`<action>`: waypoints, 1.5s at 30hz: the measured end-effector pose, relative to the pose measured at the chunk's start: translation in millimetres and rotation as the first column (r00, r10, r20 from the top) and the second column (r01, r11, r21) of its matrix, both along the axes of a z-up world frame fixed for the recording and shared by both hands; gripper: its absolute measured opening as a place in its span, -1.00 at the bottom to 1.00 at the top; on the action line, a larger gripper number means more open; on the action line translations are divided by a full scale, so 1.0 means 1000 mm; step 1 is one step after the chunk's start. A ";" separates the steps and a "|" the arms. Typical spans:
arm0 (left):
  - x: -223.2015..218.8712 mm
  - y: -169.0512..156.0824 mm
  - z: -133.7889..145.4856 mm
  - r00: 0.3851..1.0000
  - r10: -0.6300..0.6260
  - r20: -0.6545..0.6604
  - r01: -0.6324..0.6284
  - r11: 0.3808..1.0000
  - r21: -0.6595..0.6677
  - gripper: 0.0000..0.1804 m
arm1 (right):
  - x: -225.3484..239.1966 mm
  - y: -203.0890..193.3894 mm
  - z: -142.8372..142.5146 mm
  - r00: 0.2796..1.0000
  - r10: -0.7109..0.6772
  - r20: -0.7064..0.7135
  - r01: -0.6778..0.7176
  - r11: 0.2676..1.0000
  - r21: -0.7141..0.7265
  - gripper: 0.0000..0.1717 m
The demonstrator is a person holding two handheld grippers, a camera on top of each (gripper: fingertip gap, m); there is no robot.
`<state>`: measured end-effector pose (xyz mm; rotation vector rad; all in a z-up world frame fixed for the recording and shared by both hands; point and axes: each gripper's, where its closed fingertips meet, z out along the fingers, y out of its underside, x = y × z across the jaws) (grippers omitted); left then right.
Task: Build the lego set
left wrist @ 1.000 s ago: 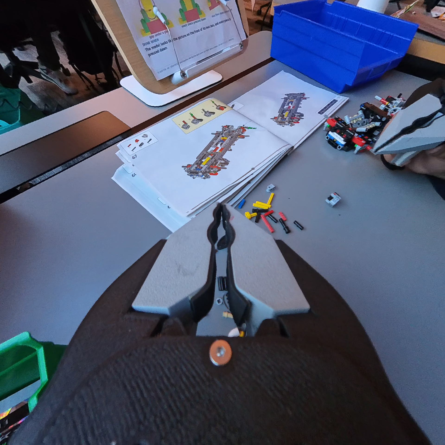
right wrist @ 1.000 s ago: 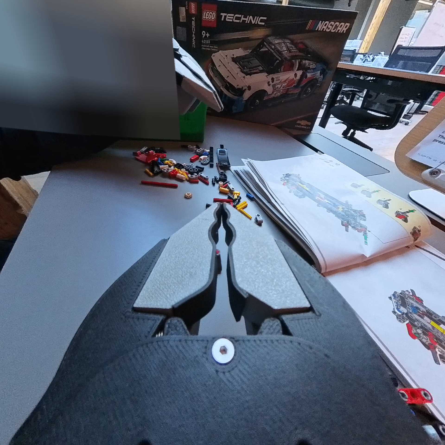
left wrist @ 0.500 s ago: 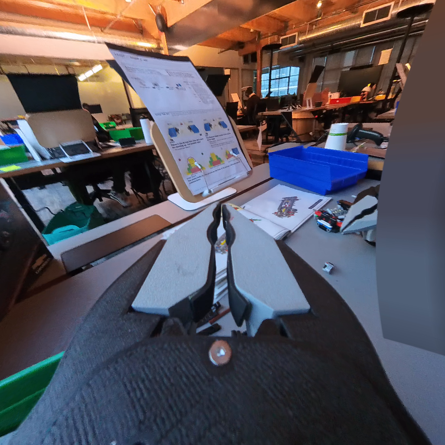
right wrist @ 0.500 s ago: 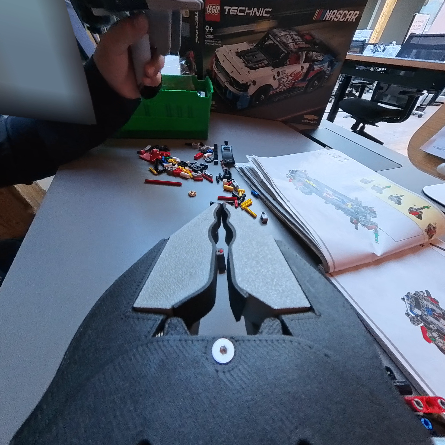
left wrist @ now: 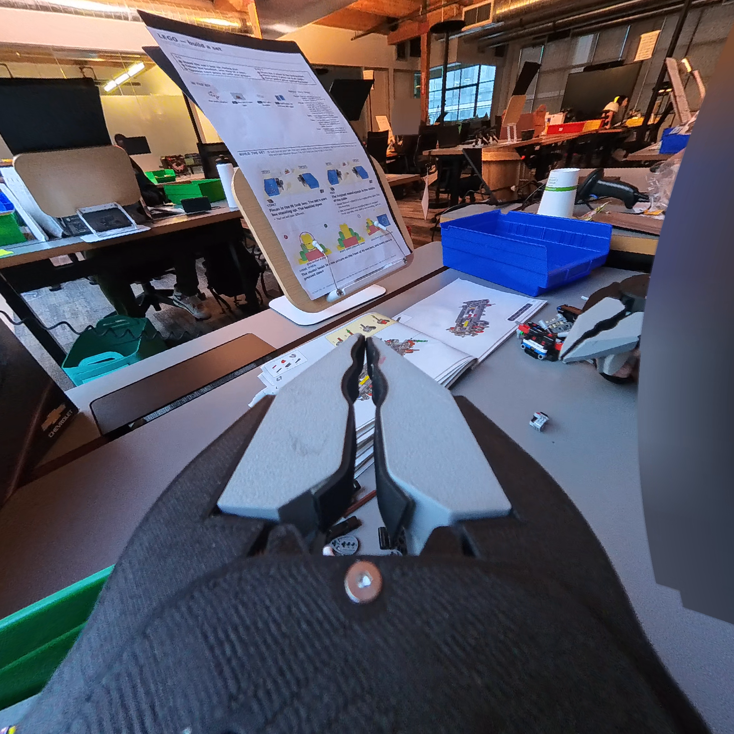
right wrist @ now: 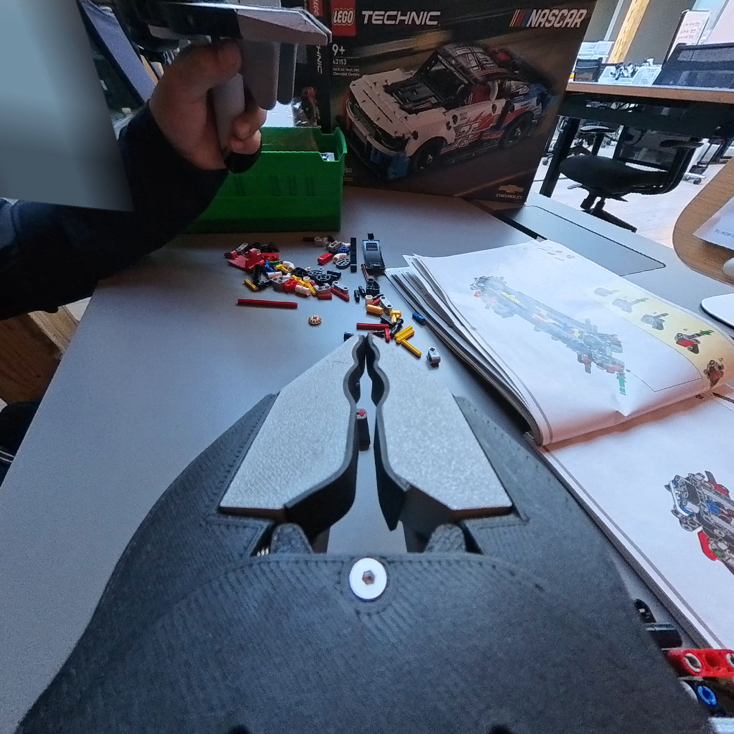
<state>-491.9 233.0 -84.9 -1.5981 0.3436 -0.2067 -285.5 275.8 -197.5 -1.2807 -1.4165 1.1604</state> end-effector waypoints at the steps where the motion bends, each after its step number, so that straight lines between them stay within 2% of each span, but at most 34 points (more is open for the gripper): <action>1: 0.000 0.000 0.000 1.000 -0.001 0.003 0.001 1.000 -0.002 -1.00 | 0.000 0.000 0.000 1.000 0.000 -0.001 0.000 1.000 -0.001 -1.00; 30: 0.007 0.006 -0.017 0.999 -0.025 -0.027 0.023 0.997 -0.072 -1.00 | 0.000 0.000 0.001 1.000 0.003 -0.003 -0.003 1.000 -0.012 -1.00; 33: 0.000 0.012 -0.031 0.999 -0.001 -0.036 -0.003 0.992 -0.123 -0.93 | -0.001 -0.004 0.003 1.000 0.017 -0.009 -0.018 1.000 -0.014 -1.00; 36: -0.008 0.010 -0.048 0.999 0.045 -0.010 -0.046 0.972 -0.229 -0.81 | 0.000 -0.009 0.003 0.999 0.035 -0.006 -0.035 0.999 -0.007 -1.00; 40: -0.012 -0.013 -0.065 0.993 0.107 -0.052 -0.117 0.943 -0.312 -0.82 | 0.002 -0.021 0.002 0.998 0.068 0.008 -0.068 0.998 0.010 -1.00; 45: 0.012 -0.043 -0.112 0.993 0.103 -0.048 -0.114 0.891 -0.440 -0.82 | 0.008 -0.026 0.005 0.999 0.047 0.024 -0.049 0.993 0.111 -1.00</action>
